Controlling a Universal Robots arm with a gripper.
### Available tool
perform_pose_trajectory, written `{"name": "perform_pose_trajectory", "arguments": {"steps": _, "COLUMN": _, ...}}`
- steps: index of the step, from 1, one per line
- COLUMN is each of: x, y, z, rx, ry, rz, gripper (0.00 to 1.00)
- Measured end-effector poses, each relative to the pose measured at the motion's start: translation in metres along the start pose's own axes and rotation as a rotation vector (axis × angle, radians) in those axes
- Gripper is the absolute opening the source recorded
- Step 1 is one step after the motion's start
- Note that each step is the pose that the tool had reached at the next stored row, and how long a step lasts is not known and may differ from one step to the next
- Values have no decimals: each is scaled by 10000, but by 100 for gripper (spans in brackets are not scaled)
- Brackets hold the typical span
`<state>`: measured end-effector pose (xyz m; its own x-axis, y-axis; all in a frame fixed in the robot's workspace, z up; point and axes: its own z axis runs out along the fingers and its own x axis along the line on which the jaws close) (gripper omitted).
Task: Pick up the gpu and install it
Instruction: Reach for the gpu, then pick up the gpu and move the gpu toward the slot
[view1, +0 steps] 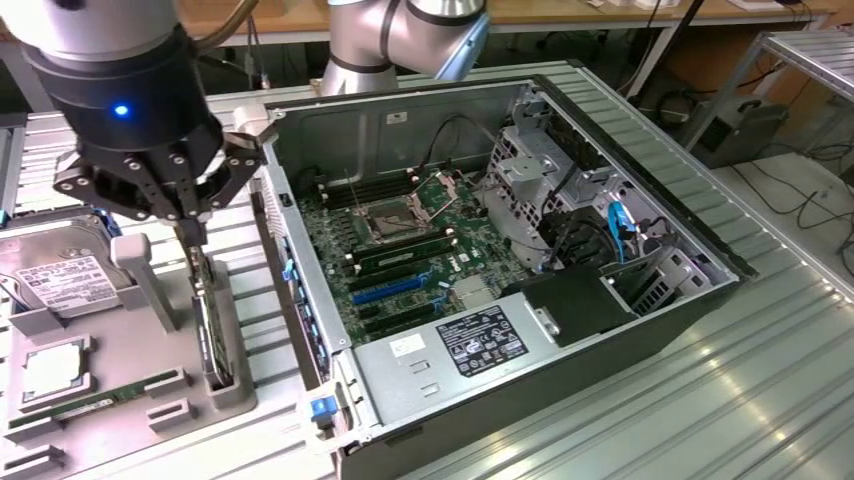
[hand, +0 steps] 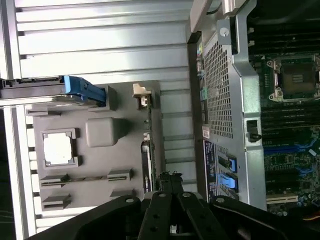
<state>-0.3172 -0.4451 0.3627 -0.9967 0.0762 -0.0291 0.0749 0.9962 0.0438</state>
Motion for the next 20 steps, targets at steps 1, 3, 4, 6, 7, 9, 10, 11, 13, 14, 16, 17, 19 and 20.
{"name": "perform_pose_trajectory", "arguments": {"steps": 1, "x": 43, "y": -4, "z": 10, "rx": 4, "ry": 0, "rz": 1, "gripper": 11}}
{"name": "perform_pose_trajectory", "arguments": {"steps": 3, "x": 100, "y": -9, "z": 29, "rx": 11, "ry": -3, "rz": 0, "gripper": 11}}
{"name": "perform_pose_trajectory", "arguments": {"steps": 4, "x": 99, "y": -9, "z": 29, "rx": 13, "ry": -2, "rz": 0, "gripper": 11}}
{"name": "perform_pose_trajectory", "arguments": {"steps": 6, "x": 99, "y": -9, "z": 29, "rx": 13, "ry": -2, "rz": -1, "gripper": 11}}
{"name": "perform_pose_trajectory", "arguments": {"steps": 7, "x": 100, "y": -9, "z": 29, "rx": 14, "ry": -2, "rz": 0, "gripper": 11}}
{"name": "perform_pose_trajectory", "arguments": {"steps": 9, "x": 100, "y": -9, "z": 28, "rx": 14, "ry": -1, "rz": 0, "gripper": 11}}
{"name": "perform_pose_trajectory", "arguments": {"steps": 10, "x": 100, "y": -9, "z": 28, "rx": 14, "ry": -2, "rz": 0, "gripper": 11}}
{"name": "perform_pose_trajectory", "arguments": {"steps": 11, "x": 100, "y": -9, "z": 29, "rx": 13, "ry": -2, "rz": -1, "gripper": 11}}
{"name": "perform_pose_trajectory", "arguments": {"steps": 13, "x": 100, "y": -9, "z": 29, "rx": 13, "ry": -2, "rz": -1, "gripper": 11}}
{"name": "perform_pose_trajectory", "arguments": {"steps": 14, "x": 99, "y": -9, "z": 28, "rx": 14, "ry": -1, "rz": -1, "gripper": 11}}
{"name": "perform_pose_trajectory", "arguments": {"steps": 16, "x": 99, "y": -9, "z": 28, "rx": 14, "ry": -1, "rz": -1, "gripper": 11}}
{"name": "perform_pose_trajectory", "arguments": {"steps": 17, "x": 100, "y": -9, "z": 29, "rx": 13, "ry": -1, "rz": 0, "gripper": 11}}
{"name": "perform_pose_trajectory", "arguments": {"steps": 19, "x": 100, "y": -9, "z": 29, "rx": 13, "ry": -2, "rz": -1, "gripper": 11}}
{"name": "perform_pose_trajectory", "arguments": {"steps": 20, "x": 100, "y": -9, "z": 29, "rx": 13, "ry": -2, "rz": -1, "gripper": 17}}
